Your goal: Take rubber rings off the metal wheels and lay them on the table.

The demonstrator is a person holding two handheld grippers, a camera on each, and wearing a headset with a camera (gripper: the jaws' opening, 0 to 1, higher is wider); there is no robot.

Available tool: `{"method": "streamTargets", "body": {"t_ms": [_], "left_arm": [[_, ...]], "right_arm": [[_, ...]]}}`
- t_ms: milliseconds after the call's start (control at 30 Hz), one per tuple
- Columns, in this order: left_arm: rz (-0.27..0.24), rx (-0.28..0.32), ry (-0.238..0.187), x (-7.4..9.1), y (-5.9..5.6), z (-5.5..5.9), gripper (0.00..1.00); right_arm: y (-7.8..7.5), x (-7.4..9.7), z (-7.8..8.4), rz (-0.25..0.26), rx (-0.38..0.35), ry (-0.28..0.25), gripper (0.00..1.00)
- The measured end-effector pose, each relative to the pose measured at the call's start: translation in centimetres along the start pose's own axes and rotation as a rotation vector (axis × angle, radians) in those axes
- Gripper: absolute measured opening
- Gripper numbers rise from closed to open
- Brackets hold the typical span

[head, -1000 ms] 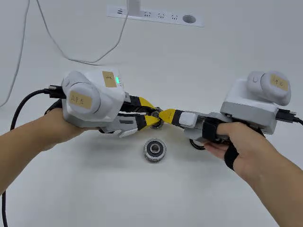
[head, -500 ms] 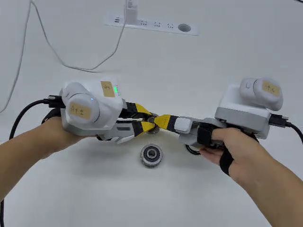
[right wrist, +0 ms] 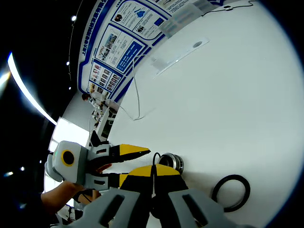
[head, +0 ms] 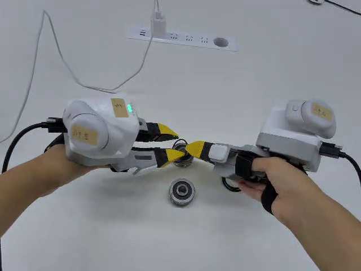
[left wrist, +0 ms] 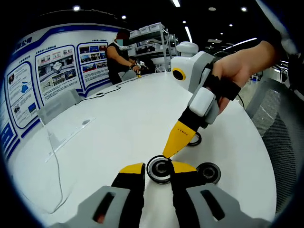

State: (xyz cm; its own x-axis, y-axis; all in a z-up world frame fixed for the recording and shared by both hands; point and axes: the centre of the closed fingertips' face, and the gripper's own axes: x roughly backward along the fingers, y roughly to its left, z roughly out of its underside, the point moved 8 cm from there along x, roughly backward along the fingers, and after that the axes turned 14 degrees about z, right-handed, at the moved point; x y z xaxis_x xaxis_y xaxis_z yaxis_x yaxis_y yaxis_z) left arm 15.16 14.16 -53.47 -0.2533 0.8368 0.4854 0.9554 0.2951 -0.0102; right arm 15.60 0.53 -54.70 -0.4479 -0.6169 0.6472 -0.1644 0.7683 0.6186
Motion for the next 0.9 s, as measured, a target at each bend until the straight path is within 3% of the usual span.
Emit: {"method": "streamTargets", "body": {"t_ms": [300,500,633,900], "left_arm": [[-0.093,0.069,-0.078,2.5,0.6,-0.3,0.30],[-0.125,0.076,-0.115,3.3,0.3,-0.8,0.40],[-0.142,0.077,-0.115,3.6,0.1,-0.8,0.47],[-0.177,0.121,-0.177,4.6,-0.5,-1.4,0.50]], "right_arm": [[0.9,0.5,0.3,-0.019,0.015,0.011,0.01],[1.2,1.4,0.4,-0.025,0.025,0.013,0.01],[1.1,2.3,0.3,-0.020,0.038,0.011,0.01],[0.4,4.0,0.3,0.000,0.058,0.004,0.01]]}}
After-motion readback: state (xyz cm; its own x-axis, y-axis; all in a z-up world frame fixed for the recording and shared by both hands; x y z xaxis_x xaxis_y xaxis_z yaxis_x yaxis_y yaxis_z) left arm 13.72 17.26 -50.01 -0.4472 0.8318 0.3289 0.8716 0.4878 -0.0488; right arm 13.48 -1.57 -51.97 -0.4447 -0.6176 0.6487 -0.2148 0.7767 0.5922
